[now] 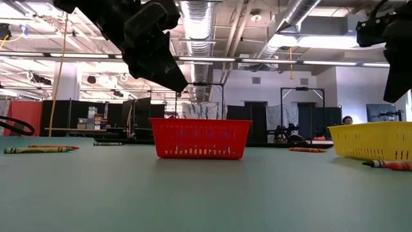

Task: Sort crayons
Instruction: Put the orange crayon into the yellow bin

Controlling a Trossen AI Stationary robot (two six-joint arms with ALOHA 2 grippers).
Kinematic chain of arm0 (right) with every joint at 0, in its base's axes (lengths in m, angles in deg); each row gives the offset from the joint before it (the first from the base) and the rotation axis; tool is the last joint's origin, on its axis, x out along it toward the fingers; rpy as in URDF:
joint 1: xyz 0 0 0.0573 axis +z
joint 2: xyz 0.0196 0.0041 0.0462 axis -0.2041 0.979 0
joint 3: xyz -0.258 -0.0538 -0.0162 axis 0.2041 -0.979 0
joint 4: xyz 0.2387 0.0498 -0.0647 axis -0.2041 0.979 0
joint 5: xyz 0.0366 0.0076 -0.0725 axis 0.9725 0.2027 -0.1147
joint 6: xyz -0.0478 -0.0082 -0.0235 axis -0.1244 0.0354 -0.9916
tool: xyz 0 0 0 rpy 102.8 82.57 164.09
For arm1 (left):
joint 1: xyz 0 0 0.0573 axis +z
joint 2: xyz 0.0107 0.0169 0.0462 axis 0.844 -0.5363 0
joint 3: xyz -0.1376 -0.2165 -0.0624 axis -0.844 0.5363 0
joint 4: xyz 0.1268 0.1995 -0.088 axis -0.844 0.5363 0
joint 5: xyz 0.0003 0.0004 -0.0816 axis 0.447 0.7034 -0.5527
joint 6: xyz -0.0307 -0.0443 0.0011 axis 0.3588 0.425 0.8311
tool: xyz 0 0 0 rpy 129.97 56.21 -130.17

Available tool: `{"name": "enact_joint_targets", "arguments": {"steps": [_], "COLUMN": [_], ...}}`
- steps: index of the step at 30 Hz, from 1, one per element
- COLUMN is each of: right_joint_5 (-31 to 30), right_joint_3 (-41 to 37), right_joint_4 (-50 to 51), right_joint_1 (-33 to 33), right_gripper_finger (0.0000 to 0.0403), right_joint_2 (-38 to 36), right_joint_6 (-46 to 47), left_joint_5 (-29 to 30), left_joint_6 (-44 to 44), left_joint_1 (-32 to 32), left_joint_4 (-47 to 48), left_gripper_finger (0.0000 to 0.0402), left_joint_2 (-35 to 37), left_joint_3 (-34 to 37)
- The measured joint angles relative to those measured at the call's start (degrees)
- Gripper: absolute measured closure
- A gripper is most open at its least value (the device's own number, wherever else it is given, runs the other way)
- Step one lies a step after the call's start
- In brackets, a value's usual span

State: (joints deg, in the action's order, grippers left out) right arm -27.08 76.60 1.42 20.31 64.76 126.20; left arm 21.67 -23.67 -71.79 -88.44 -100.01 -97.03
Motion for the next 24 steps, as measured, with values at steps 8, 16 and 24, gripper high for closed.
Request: {"name": "enact_joint_targets", "arguments": {"steps": [8,16,24], "right_joint_5": [-1.9,-3.8,-3.9], "right_joint_3": [0.0,0.0,0.0], "right_joint_4": [-2.9,-8.8,-16.8], "right_joint_1": [-1.9,-7.1,-15.2], "right_gripper_finger": [0.0301,0.0302,0.0302], "right_joint_2": [-0.2,-0.2,-0.2], "right_joint_6": [-6.5,-17.2,-36.0], "left_joint_5": [0.1,12.1,3.9], "left_joint_6": [1.3,-0.2,-3.9], "left_joint_1": [0.0,3.1,24.6], "left_joint_4": [4.3,12.7,26.5], "left_gripper_finger": [0.0245,0.0245,0.0245], "left_joint_2": [0.0,8.1,11.9], "left_joint_3": [0.0,0.0,0.0]}}
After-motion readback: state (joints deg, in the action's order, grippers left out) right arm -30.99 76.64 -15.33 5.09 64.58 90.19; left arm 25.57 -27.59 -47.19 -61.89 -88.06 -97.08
